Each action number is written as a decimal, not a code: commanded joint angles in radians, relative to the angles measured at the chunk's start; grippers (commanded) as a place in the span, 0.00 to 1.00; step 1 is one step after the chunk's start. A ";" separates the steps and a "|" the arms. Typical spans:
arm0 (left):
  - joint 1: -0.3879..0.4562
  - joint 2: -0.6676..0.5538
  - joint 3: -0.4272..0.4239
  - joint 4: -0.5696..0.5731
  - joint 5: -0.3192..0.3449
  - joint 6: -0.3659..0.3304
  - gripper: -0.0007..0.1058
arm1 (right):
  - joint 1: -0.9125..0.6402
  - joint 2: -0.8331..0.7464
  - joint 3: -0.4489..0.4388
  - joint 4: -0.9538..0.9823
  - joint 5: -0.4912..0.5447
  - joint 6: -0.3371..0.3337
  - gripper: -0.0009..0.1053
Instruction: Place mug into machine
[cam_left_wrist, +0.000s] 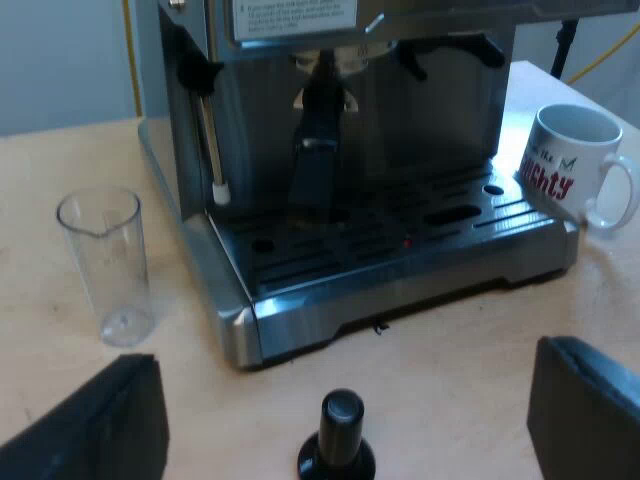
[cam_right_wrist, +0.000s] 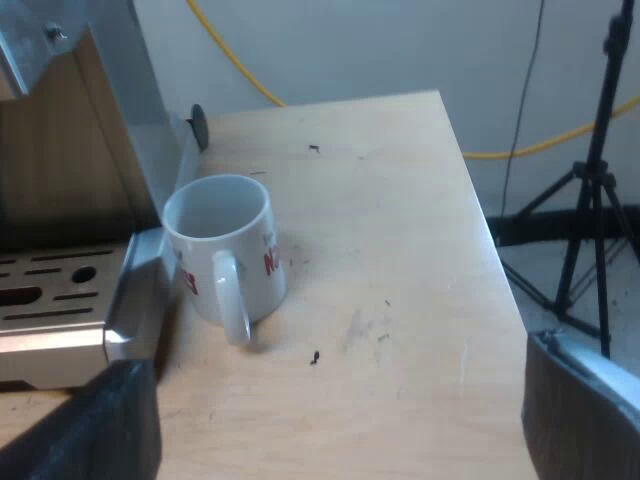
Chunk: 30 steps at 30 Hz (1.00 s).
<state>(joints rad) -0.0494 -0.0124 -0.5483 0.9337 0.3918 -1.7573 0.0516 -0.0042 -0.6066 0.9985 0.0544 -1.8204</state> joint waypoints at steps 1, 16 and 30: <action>-0.047 -0.022 -0.023 -0.075 0.026 -0.016 0.82 | 0.001 0.042 -0.037 0.006 -0.031 -0.020 0.83; -0.287 0.322 -0.031 -0.398 0.031 -0.016 0.82 | 0.076 0.290 -0.079 -0.071 -0.088 -0.070 0.83; -0.496 0.609 -0.031 -0.604 0.021 -0.016 0.82 | 0.108 0.480 -0.079 -0.191 -0.074 -0.070 0.83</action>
<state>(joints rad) -0.5390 0.5948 -0.5755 0.3534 0.4169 -1.7573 0.1573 0.4721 -0.6756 0.8246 -0.0249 -1.8754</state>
